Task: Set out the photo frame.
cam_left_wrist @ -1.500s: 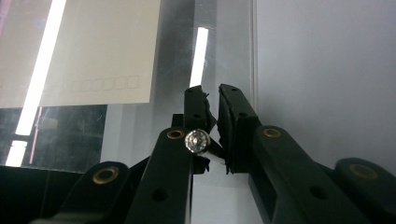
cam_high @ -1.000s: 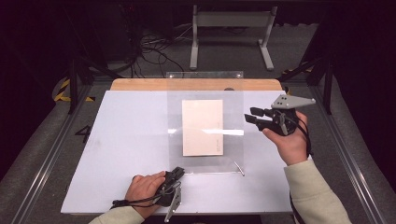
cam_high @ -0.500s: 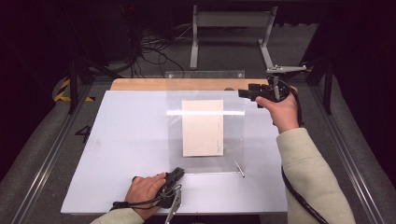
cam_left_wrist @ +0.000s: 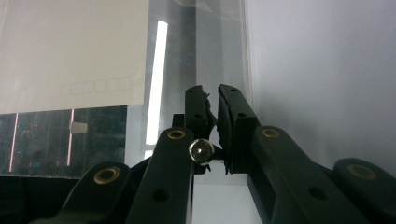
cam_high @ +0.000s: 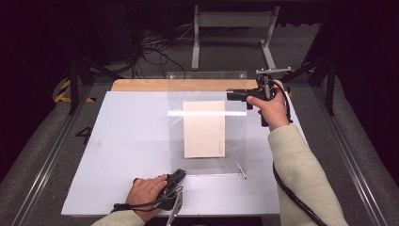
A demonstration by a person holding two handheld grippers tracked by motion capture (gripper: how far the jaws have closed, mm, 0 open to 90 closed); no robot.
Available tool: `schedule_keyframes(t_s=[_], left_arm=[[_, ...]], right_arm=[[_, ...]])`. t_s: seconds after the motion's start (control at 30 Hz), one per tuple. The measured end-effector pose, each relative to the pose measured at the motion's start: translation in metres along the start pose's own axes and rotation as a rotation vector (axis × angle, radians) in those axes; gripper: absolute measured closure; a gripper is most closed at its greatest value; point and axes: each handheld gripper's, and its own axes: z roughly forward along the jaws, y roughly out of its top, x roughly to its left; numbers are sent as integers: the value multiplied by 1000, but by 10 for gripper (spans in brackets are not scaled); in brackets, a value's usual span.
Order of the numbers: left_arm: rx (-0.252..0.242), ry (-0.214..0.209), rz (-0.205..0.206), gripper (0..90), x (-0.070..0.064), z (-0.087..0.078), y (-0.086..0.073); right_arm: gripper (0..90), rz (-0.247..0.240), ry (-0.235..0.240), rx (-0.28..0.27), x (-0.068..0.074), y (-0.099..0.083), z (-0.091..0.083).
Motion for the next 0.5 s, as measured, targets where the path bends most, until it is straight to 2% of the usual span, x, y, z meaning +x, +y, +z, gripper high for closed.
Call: schedule_keyframes(t_s=[0.07,0.2,0.3,0.5], left_arm=[[-1,-2,-4,825,0,0,0],[-2,-6,-10,825,1,0,-1],[1,-10,-23,825,1,0,-1],[3,-13,-18,827,1,-1,-1]], right_arm=[[520,0,9,2,1,1,-1],[580,-11,60,2,-2,1,-8],[593,-55,78,10,-1,2,-11],[636,-126,129,16,2,1,-20]])
